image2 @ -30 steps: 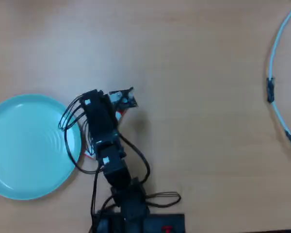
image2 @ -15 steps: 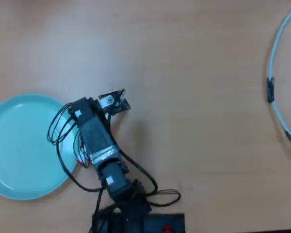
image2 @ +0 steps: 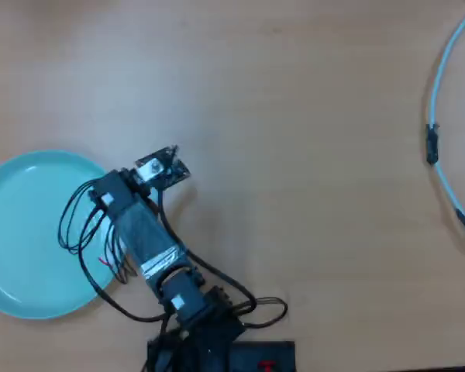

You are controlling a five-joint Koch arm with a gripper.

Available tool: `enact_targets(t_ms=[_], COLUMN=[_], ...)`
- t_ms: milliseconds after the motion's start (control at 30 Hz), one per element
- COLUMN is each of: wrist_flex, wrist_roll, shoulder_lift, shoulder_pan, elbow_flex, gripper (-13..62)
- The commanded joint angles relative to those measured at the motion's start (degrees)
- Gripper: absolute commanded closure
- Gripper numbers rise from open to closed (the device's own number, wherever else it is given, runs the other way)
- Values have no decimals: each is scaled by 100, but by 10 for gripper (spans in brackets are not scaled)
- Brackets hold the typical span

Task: Pick up the red pen and put it in the green bowl

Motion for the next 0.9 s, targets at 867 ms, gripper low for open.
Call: enact_targets(t_ms=[867], wrist_flex=[-475], wrist_roll=[1696], shoulder_lift=[-9], shoulder_pan=[-1837], elbow_flex=[-1907], gripper=[558])
